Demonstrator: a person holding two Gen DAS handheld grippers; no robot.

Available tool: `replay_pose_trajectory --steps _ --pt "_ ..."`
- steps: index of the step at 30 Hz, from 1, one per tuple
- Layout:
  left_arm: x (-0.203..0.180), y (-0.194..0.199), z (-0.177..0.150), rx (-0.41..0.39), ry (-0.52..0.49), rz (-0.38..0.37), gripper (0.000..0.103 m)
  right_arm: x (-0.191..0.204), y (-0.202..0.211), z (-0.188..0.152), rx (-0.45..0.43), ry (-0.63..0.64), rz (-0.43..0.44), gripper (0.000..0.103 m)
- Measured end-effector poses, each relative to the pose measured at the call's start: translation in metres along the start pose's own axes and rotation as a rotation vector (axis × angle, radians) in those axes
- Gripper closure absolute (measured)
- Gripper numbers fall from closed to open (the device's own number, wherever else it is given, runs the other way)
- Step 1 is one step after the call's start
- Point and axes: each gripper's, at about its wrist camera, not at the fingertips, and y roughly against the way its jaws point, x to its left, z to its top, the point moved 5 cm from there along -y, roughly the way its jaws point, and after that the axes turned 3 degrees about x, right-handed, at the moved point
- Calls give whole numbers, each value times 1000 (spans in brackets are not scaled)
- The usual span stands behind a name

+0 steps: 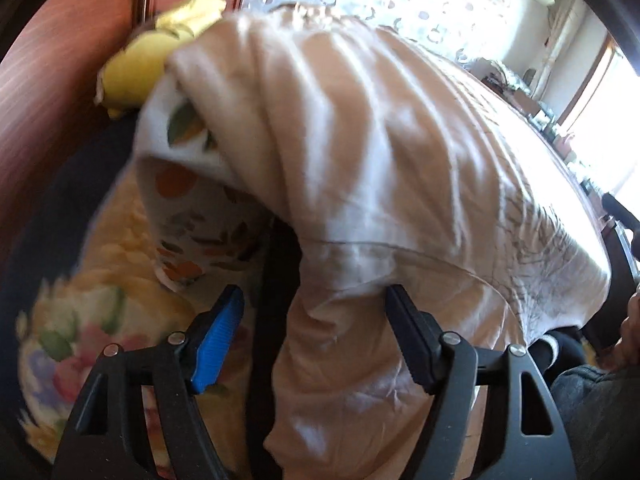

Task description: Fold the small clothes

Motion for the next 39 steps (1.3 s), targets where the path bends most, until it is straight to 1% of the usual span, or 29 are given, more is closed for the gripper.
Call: replay_pose_trajectory --steps 1,3,4,5,6,7,8,10,13,14,17,20,24,27,29,31,32,34,36,38,39 --pt "2 -2 -1 6 14 -15 36 0 0 0 0 1 -1 2" --pt "4 -3 -3 15 24 -57 58 0 0 0 -2 2 -1 2" --pt "3 -1 -3 12 20 -79 63 0 0 1 -1 2 2 2" --pt "0 2 -3 6 6 -104 77 0 0 1 -1 1 3 2" --pt "-4 6 -2 -2 -17 -122 89 0 0 1 0 0 5 2" --pt "-8 9 -1 -15 -37 -132 95 0 0 1 0 -2 7 2" --pt "-11 12 -1 -23 -50 -141 98 0 0 1 -1 -4 9 2" --pt "-15 21 5 -37 -82 -156 99 -2 0 0 -2 -5 8 2" --pt "-28 38 8 -33 -139 -167 99 -4 3 1 -7 -7 5 2" --pt "-35 49 10 -36 -179 -171 99 -5 3 1 -10 -10 6 2" --pt "-51 78 23 -63 -225 -207 99 -6 5 3 -20 -20 11 2" --pt "-68 107 43 -114 -246 -250 99 -5 5 3 -25 -17 12 2" --pt "-80 128 75 -166 -244 -283 99 -7 10 7 -42 -18 12 2" --pt "-91 129 99 -196 -249 -287 99 -13 13 12 -60 -33 17 4" --pt "-101 125 108 -215 -263 -278 99 -17 14 15 -66 -39 24 6" --pt "-109 117 123 -230 -279 -267 99 -19 12 18 -66 -33 32 12" --pt "-112 112 130 -227 -279 -264 99 -20 11 19 -64 -27 33 15" --pt "-116 100 139 -220 -282 -253 99 -19 9 21 -65 -15 37 24" --pt "-119 87 148 -205 -290 -232 99 -20 4 24 -64 -7 38 29" --pt "-121 76 154 -194 -309 -207 99 -22 -1 25 -58 -4 41 30" --pt "-122 74 155 -200 -314 -188 99 -22 -5 25 -52 -3 42 30"
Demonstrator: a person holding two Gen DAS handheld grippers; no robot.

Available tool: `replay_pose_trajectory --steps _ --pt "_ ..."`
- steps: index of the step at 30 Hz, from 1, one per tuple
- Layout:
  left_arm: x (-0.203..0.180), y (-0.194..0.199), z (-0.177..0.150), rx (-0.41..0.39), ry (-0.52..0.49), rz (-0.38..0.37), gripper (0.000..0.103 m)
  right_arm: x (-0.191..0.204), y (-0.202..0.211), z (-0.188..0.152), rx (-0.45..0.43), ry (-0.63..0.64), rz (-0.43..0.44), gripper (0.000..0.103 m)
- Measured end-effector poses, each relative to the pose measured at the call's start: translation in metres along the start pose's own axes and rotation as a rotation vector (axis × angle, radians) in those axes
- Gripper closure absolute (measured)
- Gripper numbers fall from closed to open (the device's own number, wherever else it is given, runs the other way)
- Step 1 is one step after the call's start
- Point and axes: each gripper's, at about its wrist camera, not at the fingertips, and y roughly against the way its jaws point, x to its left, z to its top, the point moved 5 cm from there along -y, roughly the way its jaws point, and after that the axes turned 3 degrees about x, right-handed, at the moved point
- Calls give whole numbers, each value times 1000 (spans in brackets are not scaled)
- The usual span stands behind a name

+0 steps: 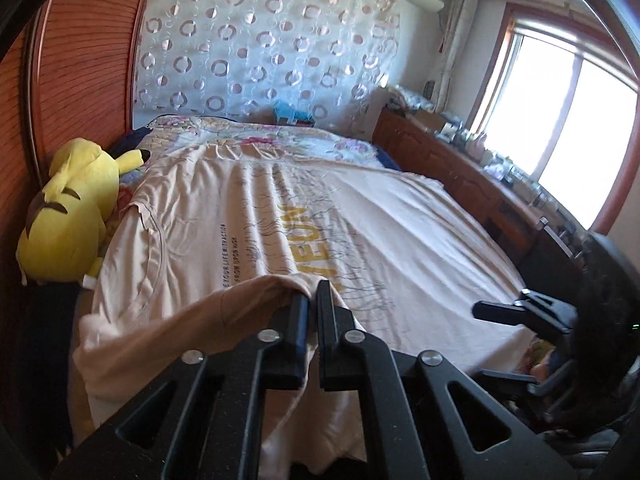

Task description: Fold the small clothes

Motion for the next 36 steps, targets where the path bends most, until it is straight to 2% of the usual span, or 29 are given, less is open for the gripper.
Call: replay_pose_trajectory --steps 7,8,10,11,12,13,16,17,18,23,30,32,33,36 --pt "12 -20 12 -10 -19 66 98 1 -20 2 41 11 36 30" --pt "14 -24 12 -5 -16 76 95 2 -22 2 46 12 48 30" --pt "20 -29 13 2 -3 73 80 6 -28 2 56 18 87 35" --pt "22 -29 13 -3 4 63 68 8 -31 1 63 24 106 38" --pt "23 -29 13 -8 9 61 57 10 -35 0 70 31 122 46" --pt "24 -27 13 -14 12 58 56 13 -39 -2 82 41 143 54" --pt "27 -18 11 -20 16 62 48 21 -48 -8 106 80 176 58" --pt "28 -13 9 -27 17 67 37 24 -50 -10 114 93 186 58" --pt "29 -9 7 -31 19 67 31 27 -52 -12 124 104 192 58" --pt "33 9 -12 -30 30 92 29 41 -67 -21 161 182 190 58" --pt "49 15 -40 -11 88 116 29 45 -74 -19 146 272 127 59" --pt "52 17 -46 -11 97 117 29 50 -75 -22 137 311 65 77" --pt "53 17 -48 -11 99 119 29 47 -76 -21 136 315 35 93" --pt "55 19 -54 -14 97 121 29 45 -68 -18 150 282 87 99"
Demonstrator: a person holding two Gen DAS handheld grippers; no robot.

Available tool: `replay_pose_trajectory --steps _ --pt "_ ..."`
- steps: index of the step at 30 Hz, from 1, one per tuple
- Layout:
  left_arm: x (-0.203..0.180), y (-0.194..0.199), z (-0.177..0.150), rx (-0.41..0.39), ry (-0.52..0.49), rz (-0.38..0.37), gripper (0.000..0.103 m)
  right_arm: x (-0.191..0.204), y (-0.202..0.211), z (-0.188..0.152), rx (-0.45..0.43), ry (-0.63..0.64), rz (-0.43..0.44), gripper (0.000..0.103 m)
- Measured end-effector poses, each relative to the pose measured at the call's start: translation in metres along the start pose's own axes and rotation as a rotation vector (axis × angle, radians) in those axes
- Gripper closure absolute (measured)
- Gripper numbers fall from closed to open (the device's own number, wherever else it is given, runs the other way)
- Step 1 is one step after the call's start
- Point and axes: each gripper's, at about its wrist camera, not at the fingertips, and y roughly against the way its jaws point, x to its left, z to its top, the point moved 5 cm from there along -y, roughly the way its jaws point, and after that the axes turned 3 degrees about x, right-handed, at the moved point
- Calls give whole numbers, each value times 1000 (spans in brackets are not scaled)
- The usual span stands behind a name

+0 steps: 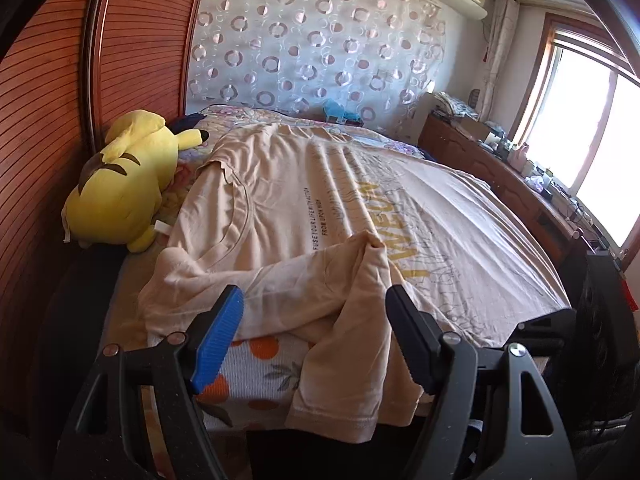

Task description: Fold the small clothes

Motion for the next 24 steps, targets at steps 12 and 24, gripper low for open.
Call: replay_pose_trajectory --steps 12,24 --pt "-1 -3 -3 -12 -7 -6 29 -44 57 45 -127 -108 100 100" --pt "-17 -14 -44 127 -37 -82 29 -58 14 28 -11 -223 36 97"
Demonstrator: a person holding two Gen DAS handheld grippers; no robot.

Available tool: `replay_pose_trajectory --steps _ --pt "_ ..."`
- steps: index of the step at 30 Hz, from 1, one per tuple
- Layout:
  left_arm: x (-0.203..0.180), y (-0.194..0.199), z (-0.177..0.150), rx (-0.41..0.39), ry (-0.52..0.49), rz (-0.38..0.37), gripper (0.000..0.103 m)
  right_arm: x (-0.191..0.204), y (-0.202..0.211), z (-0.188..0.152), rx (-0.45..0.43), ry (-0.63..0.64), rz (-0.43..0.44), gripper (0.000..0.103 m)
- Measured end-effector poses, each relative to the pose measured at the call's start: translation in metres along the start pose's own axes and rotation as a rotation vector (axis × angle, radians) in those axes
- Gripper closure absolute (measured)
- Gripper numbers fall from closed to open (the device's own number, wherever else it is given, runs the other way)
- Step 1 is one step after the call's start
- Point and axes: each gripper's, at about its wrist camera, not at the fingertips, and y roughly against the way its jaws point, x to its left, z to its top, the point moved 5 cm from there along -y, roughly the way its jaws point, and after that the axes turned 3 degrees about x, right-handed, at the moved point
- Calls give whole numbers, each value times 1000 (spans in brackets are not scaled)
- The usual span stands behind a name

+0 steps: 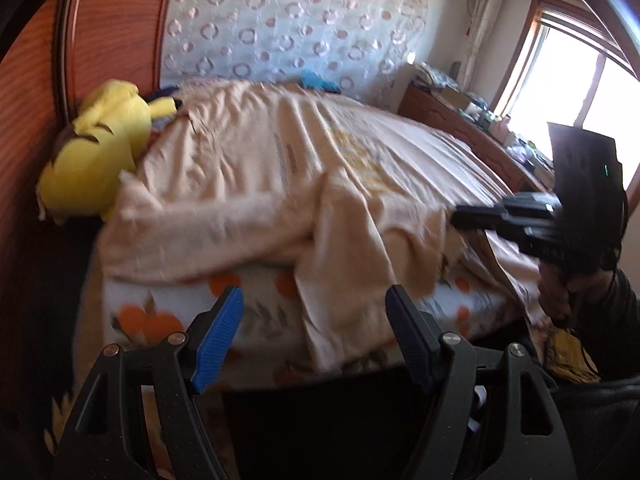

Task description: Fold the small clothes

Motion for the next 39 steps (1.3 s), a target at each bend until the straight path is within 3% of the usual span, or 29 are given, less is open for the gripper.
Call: replay_pose_trajectory --steps 1,3,7,12,14,17,22,30,34,39 --pt "-2 -1 -2 7 -4 -5 29 0 1 3 -2 2 -4 94" --pt "-8 -4 -8 28 -10 -25 44 1 3 4 -16 -1 -4 89" --pt "-15 -7 -8 34 -14 -38 62 -3 18 5 -50 -2 -13 80" --pt "-18 -11 -4 50 -29 -5 92 2 36 -7 -67 20 7 77" --pt "-18 -7 -3 48 -29 -23 99 10 40 -13 -57 51 30 77" --pt "-21 11 4 22 -11 -66 101 17 43 -20 -35 72 53 77" --pt "-36 57 37 -84 -28 -119 101 18 55 -18 -55 87 83 77" --pt "-68 100 118 -240 -79 -209 101 16 60 -9 -89 75 139 77" --pt "-77 77 160 -252 -114 -175 101 11 56 -5 -104 83 119 77" --pt "-71 5 183 -160 -140 -101 101 -6 43 -2 -92 61 90 77"
